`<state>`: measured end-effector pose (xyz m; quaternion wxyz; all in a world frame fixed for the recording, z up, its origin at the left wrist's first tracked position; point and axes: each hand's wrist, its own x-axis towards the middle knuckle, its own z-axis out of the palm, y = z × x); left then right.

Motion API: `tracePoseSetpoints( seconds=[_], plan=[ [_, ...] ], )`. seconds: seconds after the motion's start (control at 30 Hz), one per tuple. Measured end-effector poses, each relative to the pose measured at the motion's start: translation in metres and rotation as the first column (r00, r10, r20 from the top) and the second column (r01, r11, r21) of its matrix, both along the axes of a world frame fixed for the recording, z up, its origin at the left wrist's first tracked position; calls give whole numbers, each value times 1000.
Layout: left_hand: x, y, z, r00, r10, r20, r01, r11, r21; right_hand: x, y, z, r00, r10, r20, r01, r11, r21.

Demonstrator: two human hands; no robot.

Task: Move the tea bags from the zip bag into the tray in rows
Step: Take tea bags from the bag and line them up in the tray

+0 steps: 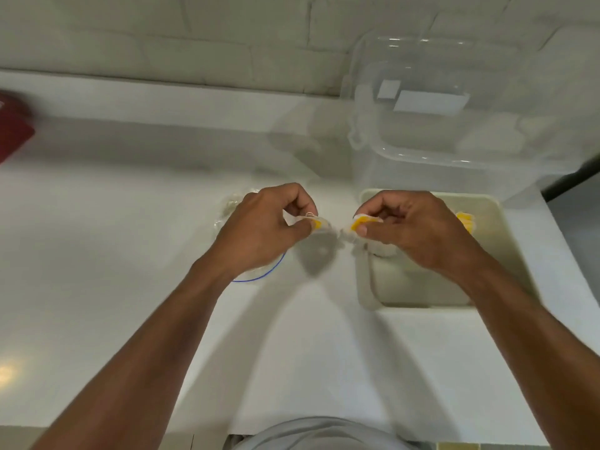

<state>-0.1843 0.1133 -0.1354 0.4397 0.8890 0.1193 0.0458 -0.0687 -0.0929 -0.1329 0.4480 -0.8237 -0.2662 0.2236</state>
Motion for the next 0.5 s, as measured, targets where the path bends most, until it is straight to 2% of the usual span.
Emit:
tracePoseSetpoints(
  seconds=[0.1,0.3,0.4,0.5],
  plan=[
    [20,-26,10,997,-68,37,69,997,-24,17,-29,12,995,-18,98,22,999,-38],
    [71,-83,16,983,-182,30,180,982,54,55,-84,11,981,-56,184,91,978,-189],
    [95,-108,4,991,-127,-53,135,968,211,69,-104,1,952,-44,302,135,949,-286],
    [111,-128,-11,989,-73,-131,115,929,353,80,-117,-13,943,-22,332,155,913,-378]
  ],
)
